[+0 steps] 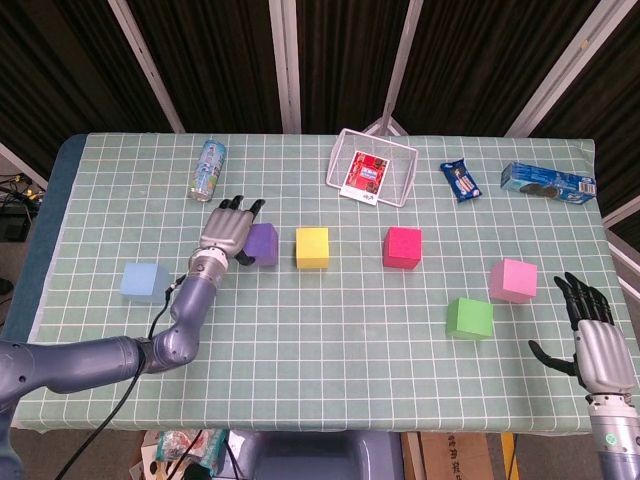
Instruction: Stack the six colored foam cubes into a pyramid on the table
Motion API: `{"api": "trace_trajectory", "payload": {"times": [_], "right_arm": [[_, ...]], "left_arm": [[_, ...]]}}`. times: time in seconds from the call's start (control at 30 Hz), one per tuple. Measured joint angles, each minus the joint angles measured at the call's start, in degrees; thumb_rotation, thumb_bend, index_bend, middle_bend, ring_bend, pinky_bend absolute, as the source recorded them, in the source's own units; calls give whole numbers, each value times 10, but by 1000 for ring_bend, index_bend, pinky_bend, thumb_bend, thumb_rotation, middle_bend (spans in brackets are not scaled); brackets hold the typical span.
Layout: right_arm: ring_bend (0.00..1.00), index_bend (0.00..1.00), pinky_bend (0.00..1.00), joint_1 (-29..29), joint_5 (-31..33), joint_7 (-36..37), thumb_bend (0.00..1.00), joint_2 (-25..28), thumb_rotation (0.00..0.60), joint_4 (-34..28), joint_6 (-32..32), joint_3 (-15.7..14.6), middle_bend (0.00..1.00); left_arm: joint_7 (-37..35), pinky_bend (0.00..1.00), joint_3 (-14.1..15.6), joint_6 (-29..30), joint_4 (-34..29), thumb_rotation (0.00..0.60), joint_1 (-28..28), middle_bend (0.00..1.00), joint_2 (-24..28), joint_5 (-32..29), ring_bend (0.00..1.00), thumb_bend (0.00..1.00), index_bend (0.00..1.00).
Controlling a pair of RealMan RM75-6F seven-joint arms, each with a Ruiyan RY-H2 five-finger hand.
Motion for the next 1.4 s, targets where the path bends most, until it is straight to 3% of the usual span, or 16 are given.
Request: {"api": "trace_trajectory", "payload": {"times": [0.23, 0.57, 1.4], "right_arm": [[0, 0, 0, 0, 2, 6, 244, 2, 600, -1, -3, 1, 0], [0, 0, 0, 1, 5, 11, 244, 3, 600, -2, -8, 1, 0], [0, 0, 0, 0, 15, 22, 243, 10, 600, -6, -15, 1, 0]], "left_arm": [[38, 103, -2, 5, 25, 600, -29, 364, -20, -58, 6, 292, 0], [65, 103, 2, -1, 68, 600, -50, 364, -47, -87, 6, 293, 0], [74, 103, -4, -25, 127, 600, -72, 359, -104, -73, 6, 293, 0]]}}
